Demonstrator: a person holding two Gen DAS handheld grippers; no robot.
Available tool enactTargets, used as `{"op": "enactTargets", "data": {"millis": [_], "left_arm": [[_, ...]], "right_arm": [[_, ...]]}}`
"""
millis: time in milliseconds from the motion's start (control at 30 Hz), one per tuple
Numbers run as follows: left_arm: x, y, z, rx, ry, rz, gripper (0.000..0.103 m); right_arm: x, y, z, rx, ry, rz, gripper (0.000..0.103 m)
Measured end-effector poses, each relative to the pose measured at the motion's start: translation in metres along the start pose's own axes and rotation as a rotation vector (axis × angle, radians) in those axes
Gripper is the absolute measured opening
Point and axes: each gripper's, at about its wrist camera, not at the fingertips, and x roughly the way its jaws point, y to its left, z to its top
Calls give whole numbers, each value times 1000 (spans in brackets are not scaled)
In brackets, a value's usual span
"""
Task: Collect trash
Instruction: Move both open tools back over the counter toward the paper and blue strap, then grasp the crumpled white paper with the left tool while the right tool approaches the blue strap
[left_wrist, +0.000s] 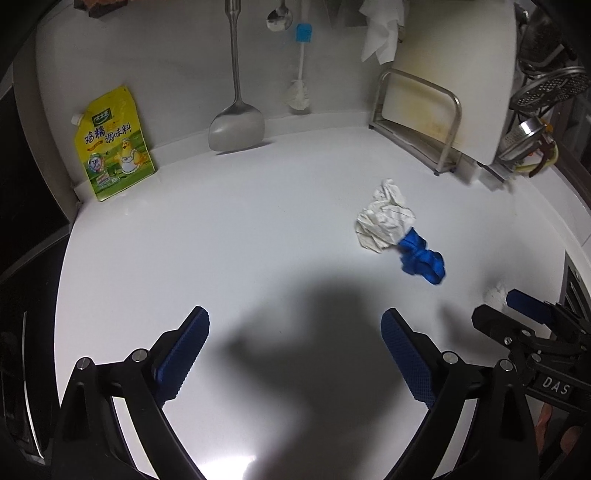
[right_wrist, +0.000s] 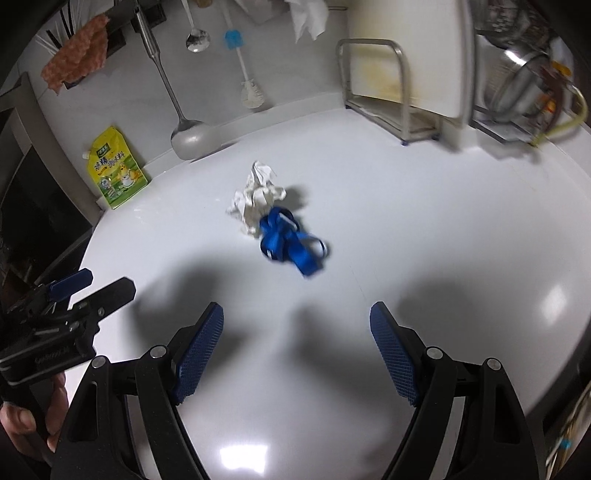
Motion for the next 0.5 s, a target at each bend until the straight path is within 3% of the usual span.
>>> {"op": "enactTargets", "data": {"millis": [333, 500], "left_arm": [[27, 11, 10, -20, 22, -4, 92], [37, 12, 11, -21, 35, -16, 92]], "right_arm": [[67, 11, 32, -66, 38, -32, 78], [81, 8, 37, -75, 27, -56, 78]]}}
